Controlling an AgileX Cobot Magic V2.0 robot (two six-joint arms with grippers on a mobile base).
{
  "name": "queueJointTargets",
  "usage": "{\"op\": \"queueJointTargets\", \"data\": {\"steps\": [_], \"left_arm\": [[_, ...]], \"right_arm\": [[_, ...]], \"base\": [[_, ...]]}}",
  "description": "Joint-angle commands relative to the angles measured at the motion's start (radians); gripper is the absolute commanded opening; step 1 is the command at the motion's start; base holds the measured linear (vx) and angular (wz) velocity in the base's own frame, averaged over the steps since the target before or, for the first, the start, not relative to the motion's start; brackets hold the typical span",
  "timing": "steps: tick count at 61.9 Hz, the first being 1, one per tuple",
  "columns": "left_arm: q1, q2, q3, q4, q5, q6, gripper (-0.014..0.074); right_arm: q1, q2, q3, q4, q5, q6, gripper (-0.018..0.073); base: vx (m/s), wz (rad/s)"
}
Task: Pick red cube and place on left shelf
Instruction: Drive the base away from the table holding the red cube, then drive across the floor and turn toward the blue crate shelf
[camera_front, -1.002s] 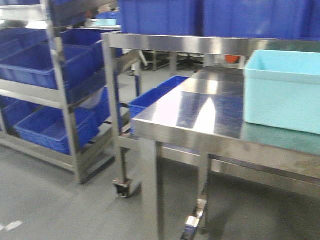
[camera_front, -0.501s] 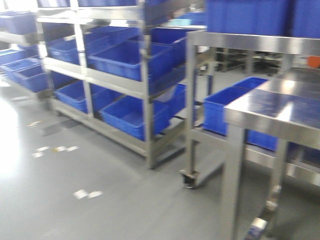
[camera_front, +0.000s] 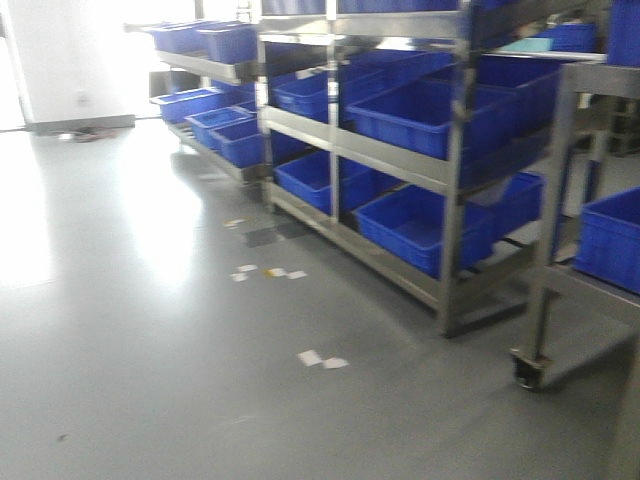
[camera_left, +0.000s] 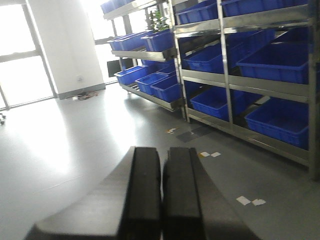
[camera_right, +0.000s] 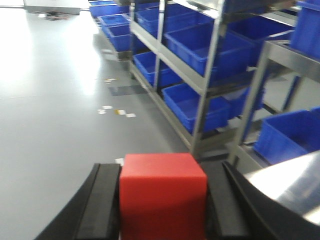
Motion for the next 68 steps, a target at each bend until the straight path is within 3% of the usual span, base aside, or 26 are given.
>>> {"op": "queueJointTargets", "data": {"steps": [1, 68], "left_arm": [[-0.005, 0.007, 0.022, -0.005, -0.091, 0.001, 0.0106], [-0.005, 0.007, 0.022, -0.005, -0.091, 0.001, 0.0106]], "right_arm": [[-0.006, 0.001, -0.032, -0.014, -0.080, -0.010, 0.0059], [-0.006, 0.001, -0.032, -0.014, -0.080, -0.010, 0.0059]], "base": [[-0.10, 0.59], [-0.02, 0.41]]}}
